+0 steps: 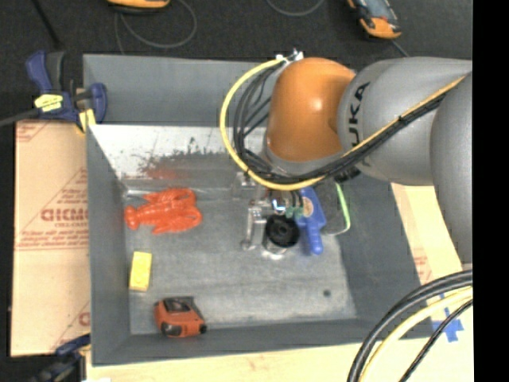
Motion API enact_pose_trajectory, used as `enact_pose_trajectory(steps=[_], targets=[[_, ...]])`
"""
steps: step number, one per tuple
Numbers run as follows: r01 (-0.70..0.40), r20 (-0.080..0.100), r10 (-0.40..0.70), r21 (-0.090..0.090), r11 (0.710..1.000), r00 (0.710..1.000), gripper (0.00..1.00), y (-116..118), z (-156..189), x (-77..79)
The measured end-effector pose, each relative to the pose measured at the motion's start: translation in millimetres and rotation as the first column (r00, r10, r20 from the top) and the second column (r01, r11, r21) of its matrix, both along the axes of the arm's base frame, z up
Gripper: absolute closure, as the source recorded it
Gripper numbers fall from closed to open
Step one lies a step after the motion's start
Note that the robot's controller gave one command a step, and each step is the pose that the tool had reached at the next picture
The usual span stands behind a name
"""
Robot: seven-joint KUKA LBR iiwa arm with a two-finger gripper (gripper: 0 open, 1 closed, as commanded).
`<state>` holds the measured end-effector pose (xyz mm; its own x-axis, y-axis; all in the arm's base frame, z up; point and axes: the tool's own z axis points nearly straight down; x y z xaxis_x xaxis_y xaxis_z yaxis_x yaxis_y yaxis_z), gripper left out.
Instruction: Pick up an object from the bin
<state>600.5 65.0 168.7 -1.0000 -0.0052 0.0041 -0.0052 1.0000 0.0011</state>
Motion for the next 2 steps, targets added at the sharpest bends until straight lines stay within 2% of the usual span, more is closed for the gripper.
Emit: enact_pose_trajectory(steps=[1,2], targets=[[0.001,0.008,-0.001,0.001,1.000,1.000,0.00,0,5,1.6],[-0.070,0.013,0.070,0.000,0.998,0.997,0.00,-12,-3,-14.4]])
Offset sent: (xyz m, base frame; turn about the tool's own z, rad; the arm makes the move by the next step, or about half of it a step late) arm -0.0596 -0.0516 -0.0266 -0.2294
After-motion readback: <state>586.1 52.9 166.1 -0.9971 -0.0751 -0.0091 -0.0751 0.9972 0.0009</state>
